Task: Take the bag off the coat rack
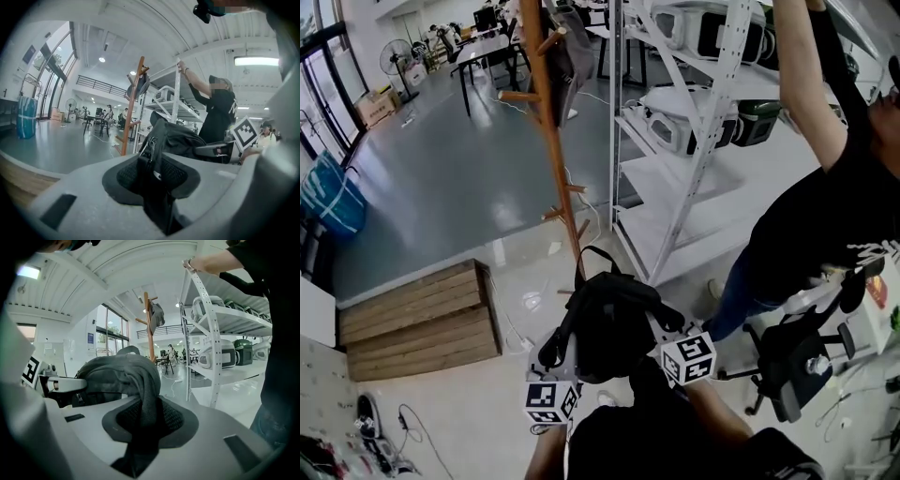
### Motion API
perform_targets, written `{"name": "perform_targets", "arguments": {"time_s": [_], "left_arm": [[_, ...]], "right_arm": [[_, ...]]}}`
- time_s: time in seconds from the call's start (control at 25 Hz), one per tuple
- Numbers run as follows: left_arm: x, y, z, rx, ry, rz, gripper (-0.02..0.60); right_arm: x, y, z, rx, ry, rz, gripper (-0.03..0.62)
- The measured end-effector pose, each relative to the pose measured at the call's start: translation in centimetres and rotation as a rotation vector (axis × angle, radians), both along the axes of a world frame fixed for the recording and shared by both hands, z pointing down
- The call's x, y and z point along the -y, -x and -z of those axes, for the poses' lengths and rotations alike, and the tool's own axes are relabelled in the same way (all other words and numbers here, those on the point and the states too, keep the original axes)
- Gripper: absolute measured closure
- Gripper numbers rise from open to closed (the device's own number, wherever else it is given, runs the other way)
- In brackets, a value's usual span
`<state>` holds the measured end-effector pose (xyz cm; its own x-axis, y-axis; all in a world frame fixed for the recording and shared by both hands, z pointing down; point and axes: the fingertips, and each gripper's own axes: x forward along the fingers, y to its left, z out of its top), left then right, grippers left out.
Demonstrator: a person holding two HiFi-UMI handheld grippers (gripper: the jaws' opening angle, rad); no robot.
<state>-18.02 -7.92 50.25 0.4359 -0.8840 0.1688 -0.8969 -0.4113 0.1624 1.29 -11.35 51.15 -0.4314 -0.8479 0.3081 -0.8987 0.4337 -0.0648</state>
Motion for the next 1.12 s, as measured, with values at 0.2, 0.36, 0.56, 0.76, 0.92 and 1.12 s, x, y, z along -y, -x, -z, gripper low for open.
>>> {"name": "perform_targets", "arguments": {"time_s": [0.2,0.36,0.56,0.76,0.92,1.12], "left_arm": [[-2.7,0.2,-0.5,-0.006,0.007,-0.005,0.479],[-3.9,0.1,-0.6,-0.006,0.016,0.002,0.479],[-5.2,0.0,-0.5,0.000,0.016,0.014,0.479],[-5.9,-0.6,-0.4,0.005,0.011,0.025,0.479],[-6.8,-1.2,-0.3,0.008,0.020,0.038,0.479],[-7.6,-2.3,-0.8,0.003,0.043,0.057,0.479]], "right_arm": [[-2.9,0.2,-0.8,0.009,0.026,-0.004,0.510],[-4.0,0.3,-1.0,0.018,0.037,0.004,0.510],[-4.9,0.3,-0.8,0.031,0.037,0.018,0.510],[-5.4,-0.2,-0.8,0.043,0.034,0.036,0.510],[-6.0,-0.9,-0.7,0.048,0.040,0.048,0.510],[-6.7,-1.9,-1.1,0.053,0.054,0.055,0.508]]}}
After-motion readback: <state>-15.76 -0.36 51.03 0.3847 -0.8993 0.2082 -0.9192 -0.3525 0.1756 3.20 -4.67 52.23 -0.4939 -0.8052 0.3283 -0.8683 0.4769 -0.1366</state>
